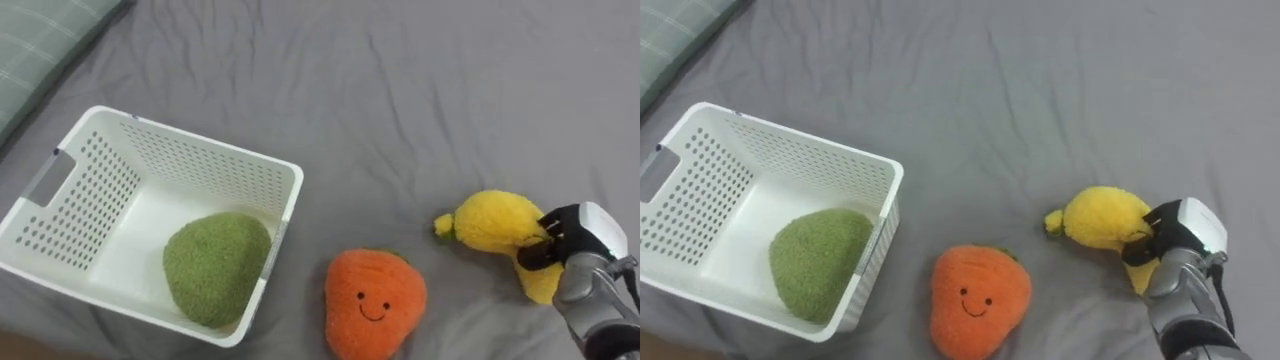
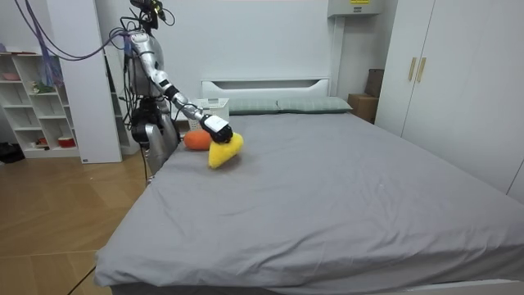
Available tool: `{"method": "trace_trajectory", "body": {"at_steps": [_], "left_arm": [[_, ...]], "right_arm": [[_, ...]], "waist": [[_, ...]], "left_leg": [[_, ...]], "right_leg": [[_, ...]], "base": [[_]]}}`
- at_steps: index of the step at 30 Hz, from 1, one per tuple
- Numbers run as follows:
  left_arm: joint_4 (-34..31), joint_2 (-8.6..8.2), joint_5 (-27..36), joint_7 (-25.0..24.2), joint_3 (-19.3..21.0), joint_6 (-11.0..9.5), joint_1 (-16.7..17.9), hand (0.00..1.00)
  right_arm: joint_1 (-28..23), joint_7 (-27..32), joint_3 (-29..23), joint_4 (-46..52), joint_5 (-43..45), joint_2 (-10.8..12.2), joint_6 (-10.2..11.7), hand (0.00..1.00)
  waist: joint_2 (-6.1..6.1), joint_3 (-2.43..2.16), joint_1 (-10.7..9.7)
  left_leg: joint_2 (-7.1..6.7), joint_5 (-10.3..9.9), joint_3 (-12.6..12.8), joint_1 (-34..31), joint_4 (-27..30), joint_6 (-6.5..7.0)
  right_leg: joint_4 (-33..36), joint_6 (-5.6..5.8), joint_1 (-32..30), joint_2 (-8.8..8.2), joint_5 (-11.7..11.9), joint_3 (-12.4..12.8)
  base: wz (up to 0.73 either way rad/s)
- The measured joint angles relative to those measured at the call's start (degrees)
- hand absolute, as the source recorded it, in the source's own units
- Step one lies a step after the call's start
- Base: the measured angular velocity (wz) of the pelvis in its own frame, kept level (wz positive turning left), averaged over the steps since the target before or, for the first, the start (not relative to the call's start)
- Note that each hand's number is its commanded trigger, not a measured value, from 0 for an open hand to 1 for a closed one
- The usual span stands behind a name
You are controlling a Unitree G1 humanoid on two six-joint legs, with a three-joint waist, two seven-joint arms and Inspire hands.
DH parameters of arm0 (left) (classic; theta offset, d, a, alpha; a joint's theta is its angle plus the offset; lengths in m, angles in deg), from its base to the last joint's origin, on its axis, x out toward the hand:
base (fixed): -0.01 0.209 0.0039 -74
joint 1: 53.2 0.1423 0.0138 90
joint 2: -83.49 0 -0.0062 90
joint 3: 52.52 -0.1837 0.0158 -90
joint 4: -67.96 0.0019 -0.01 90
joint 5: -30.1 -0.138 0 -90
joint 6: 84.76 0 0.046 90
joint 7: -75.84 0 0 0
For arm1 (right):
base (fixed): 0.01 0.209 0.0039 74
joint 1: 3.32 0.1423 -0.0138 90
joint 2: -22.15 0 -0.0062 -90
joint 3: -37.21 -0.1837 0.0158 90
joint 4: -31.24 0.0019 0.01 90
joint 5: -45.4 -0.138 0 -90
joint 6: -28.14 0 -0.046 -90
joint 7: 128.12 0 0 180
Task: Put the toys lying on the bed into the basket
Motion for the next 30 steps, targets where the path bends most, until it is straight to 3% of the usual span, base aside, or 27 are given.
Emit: {"method": "trace_trajectory", "body": {"at_steps": [5,10,13,19,24,27,30], "left_arm": [[-1.7,-0.11,0.7,0.1,2.5,-0.5,2.3,0.0],[-1.9,-1.29,0.9,0.0,2.4,-0.8,2.1,0.0],[-2.2,-1.69,0.9,0.2,2.3,-0.8,2.4,0.0],[-2.6,-2.1,0.5,0.8,2.3,-0.8,3.0,0.0],[-2.5,-2.27,0.2,0.8,2.3,-0.8,3.0,0.0],[-2.5,-2.79,0.2,0.8,2.2,-0.8,2.7,0.0],[-2.6,-3.03,-0.4,0.6,0.5,-0.8,2.5,0.0]], "right_arm": [[-7.7,0.4,-1.7,23.3,-0.6,0.0,-1.2,1.0],[-8.1,-0.1,-1.3,33.9,2.3,0.1,-1.2,1.0],[-10.7,-0.9,-1.3,42.2,2.4,0.2,-1.2,1.0],[-12.3,-3.6,-1.3,53.5,1.6,1.4,-1.3,1.0],[-12.2,-6.9,-0.9,57.6,0.4,1.7,-1.5,1.0],[-12.0,-10.0,1.1,63.2,-0.4,1.8,-2.5,1.0],[-11.5,-13.0,4.3,67.7,-0.1,2.4,-2.6,1.0]], "waist": [[-0.21,-0.3,-1.1],[-0.43,-0.45,-1.8],[-0.7,-0.9,-1.9],[-0.56,-0.89,-2.4],[-0.31,-0.65,-1.2],[0.07,0.23,-1.3],[0.16,0.29,-1.1]], "left_leg": [[0.03,0.0,1.3,5.0,-1.5,0.0],[-0.04,-0.1,1.8,8.0,-2.2,0.02],[-0.08,-0.1,1.9,8.2,-2.1,0.02],[-0.07,-0.1,1.8,9.1,-2.2,0.01],[-0.03,-0.1,2.1,10.0,-2.8,0.03],[-0.02,-0.1,2.0,10.3,-2.9,0.02],[0.01,-0.1,1.9,10.0,-3.3,0.01]], "right_leg": [[0.0,0.29,3.7,-0.02,-0.4,0.8],[-0.5,0.39,6.7,0.06,-0.5,1.7],[-0.9,0.36,7.1,0.22,-0.5,2.3],[-0.9,0.35,7.9,0.23,-0.5,2.4],[-0.8,0.35,8.3,0.3,-0.5,2.9],[-0.9,0.36,8.7,0.29,-0.5,2.6],[-1.0,0.42,8.6,0.3,-0.5,2.5]], "base": [[-0.14],[-0.05],[0.0],[0.01],[-0.06],[0.03],[0.04]]}}
